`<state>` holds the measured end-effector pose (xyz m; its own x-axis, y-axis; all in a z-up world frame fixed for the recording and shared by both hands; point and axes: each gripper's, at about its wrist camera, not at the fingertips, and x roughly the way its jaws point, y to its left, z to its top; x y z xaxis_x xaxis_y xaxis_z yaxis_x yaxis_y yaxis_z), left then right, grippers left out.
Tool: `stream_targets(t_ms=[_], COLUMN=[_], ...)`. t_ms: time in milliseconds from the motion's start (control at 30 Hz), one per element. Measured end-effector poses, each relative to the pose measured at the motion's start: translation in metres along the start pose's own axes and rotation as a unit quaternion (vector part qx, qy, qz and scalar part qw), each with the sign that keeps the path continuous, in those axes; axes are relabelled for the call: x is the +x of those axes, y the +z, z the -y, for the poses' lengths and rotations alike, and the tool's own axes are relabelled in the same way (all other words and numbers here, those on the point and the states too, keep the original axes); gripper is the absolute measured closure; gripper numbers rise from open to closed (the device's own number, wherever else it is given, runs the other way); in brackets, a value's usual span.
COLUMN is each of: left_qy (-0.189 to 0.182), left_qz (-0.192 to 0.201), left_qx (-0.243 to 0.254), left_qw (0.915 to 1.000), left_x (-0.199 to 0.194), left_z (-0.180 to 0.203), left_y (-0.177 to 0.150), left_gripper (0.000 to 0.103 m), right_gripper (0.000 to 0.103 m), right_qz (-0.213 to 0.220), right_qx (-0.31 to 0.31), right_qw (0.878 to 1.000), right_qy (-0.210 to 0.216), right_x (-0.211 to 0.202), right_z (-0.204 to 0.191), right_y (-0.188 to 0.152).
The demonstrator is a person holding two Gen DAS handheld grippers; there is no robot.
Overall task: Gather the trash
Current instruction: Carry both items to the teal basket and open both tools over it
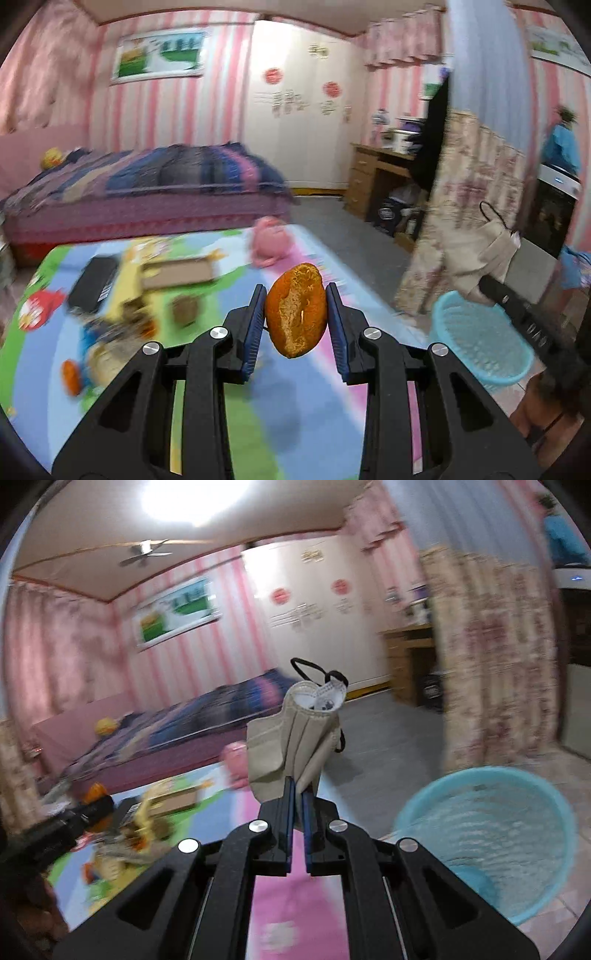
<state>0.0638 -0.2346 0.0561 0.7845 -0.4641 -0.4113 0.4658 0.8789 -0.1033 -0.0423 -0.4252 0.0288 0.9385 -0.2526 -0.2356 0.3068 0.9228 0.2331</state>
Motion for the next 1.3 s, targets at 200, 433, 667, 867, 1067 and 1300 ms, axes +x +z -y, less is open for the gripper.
stream_targets(t_ms=[200, 433, 667, 867, 1067, 1300], left_qy=[-0.054, -0.097, -0.113, -0.117, -0.120, -0.181], left_qz=[0.006, -0.007, -0.025, -0.030, -0.039, -0.055], left_qx=[0.024, 0.043, 0.062, 0.069, 0.076, 0.070], left_qw=[0.9982, 0.9944, 0.9914, 0.9903, 0.9891, 0.9796], left_x=[0.021, 0.049, 0.067, 0.073, 0.078, 0.082], left_z=[0.075, 0.139, 0.169, 0.180, 0.188, 0.207], left_y=[0.022, 0.020, 0.011, 0.010, 0.006, 0.005], left_gripper=[0.072, 0.072, 0.072, 0.072, 0.072, 0.051], right_gripper=[0.099, 0.099, 0.098, 0.023, 0.022, 0.022], right_qz=[0.025, 0.011, 0.008, 0.004, 0.049, 0.055], right_qx=[-0.028, 0.006, 0.016, 0.018, 0.049, 0.087], right_qw=[0.994, 0.991, 0.993, 0.991, 0.984, 0.980], right_qy=[-0.104, -0.134, -0.120, -0.135, -0.162, -0.171], right_x=[-0.022, -0.035, -0.031, -0.027, -0.046, -0.051], right_z=[0.080, 0.148, 0.154, 0.151, 0.162, 0.179], right_y=[0.016, 0.011, 0.010, 0.004, 0.009, 0.008])
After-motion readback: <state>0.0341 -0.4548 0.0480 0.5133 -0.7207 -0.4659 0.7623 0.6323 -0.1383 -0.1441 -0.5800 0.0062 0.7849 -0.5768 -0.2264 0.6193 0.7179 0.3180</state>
